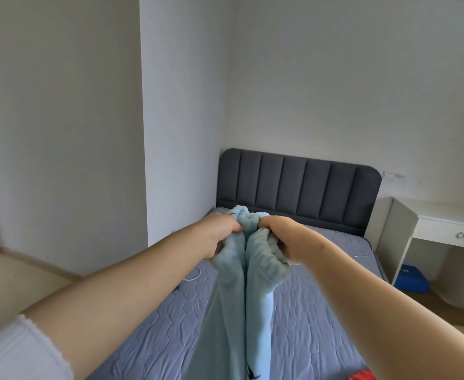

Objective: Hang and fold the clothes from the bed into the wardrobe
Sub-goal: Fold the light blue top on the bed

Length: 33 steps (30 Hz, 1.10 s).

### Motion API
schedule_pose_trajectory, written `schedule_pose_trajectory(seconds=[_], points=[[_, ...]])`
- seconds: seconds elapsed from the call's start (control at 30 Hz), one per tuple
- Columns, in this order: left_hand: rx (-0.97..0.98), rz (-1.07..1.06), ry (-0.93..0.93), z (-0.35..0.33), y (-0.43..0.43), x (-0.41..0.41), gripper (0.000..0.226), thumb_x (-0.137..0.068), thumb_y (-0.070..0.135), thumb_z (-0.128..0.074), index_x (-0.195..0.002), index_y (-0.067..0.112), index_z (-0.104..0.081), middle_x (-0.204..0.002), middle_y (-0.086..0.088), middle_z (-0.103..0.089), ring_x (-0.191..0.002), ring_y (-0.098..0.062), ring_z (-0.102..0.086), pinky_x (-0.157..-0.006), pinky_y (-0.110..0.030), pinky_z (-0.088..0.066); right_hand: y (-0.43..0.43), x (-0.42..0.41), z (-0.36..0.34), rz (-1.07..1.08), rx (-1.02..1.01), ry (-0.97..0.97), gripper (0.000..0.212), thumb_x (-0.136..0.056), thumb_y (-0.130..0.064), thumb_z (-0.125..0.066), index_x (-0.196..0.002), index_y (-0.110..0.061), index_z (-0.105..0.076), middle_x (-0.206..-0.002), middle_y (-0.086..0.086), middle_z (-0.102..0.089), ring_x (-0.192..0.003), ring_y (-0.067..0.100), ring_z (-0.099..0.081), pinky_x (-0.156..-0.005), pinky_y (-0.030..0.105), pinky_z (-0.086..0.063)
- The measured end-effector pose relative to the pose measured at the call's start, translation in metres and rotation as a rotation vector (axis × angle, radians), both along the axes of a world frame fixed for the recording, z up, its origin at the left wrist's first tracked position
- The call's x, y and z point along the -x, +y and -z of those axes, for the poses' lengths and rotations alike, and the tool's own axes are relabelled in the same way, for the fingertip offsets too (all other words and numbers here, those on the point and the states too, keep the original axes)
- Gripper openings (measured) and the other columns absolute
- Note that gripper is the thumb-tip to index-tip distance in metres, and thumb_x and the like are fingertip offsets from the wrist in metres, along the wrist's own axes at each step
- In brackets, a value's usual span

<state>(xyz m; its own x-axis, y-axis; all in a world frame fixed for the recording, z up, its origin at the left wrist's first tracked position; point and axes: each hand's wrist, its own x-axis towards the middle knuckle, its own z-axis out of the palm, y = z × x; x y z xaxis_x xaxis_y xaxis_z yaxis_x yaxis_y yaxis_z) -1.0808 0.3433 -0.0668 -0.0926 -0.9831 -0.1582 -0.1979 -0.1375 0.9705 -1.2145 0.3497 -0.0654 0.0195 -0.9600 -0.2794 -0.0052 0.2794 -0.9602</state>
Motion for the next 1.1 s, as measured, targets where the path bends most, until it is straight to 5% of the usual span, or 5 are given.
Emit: schedule_pose_trajectory(seconds=[0.13, 0.37, 0.6, 0.87, 1.1], points=[[-0.079, 0.204, 0.087, -0.005, 0.015, -0.005, 0.013, -0.083, 0.020, -0.065, -0.092, 0.020, -0.056, -0.087, -0.002, -0.066, -0.078, -0.016, -0.064, -0.066, -0.028, -0.050, 0.005, -0.002, -0.003, 0.079, 0.031, -0.067, 0.036, -0.090, 0.001, -0.036, -0.061, -0.015, -0.048, -0.046, -0.003, -0.046, -0.037, 0.008, -0.040, -0.034, 0.014, -0.034], [0.271, 0.342, -0.470, 0.005, 0.021, -0.014, 0.091, -0.070, 0.018, -0.076, -0.134, 0.034, -0.012, -0.110, 0.007, -0.051, -0.093, -0.011, -0.054, -0.071, -0.026, -0.049, 0.013, -0.015, -0.007, 0.079, -0.009, -0.096, 0.027, -0.087, 0.001, -0.035, -0.071, -0.007, -0.055, -0.045, 0.006, -0.058, -0.033, 0.014, -0.055, -0.037, 0.022, -0.049], [0.533, 0.397, -0.615, 0.003, 0.015, -0.040, 0.060, -0.071, 0.001, -0.064, -0.111, 0.023, -0.026, -0.105, -0.008, -0.059, -0.087, -0.017, -0.052, -0.075, -0.029, -0.046, -0.001, -0.003, -0.002, -0.152, 0.344, 0.922, 0.051, -0.079, -0.024, -0.064, -0.124, -0.021, -0.039, -0.111, 0.003, -0.048, -0.085, 0.014, -0.050, -0.061, 0.022, -0.042], [0.598, 0.476, -0.558, -0.006, 0.008, -0.081, 0.048, -0.074, -0.005, -0.047, -0.087, 0.040, -0.035, -0.105, 0.007, -0.059, -0.092, -0.023, -0.055, -0.070, -0.024, -0.044, -0.001, 0.012, 0.001, 0.003, 0.394, 1.022, 0.031, -0.081, 0.002, -0.041, -0.097, -0.024, -0.038, -0.099, 0.004, -0.039, -0.072, 0.024, -0.051, -0.052, 0.032, -0.053], [0.504, 0.309, -0.281, -0.005, -0.008, -0.105, 0.042, -0.073, -0.015, -0.044, -0.073, 0.026, -0.050, -0.088, -0.007, -0.058, -0.094, -0.021, -0.050, -0.086, -0.038, -0.041, 0.008, -0.008, 0.007, -0.325, 0.645, 0.728, 0.035, -0.087, -0.003, -0.053, -0.076, -0.034, -0.063, -0.146, -0.006, -0.026, -0.133, 0.010, -0.029, -0.096, 0.023, -0.030]])
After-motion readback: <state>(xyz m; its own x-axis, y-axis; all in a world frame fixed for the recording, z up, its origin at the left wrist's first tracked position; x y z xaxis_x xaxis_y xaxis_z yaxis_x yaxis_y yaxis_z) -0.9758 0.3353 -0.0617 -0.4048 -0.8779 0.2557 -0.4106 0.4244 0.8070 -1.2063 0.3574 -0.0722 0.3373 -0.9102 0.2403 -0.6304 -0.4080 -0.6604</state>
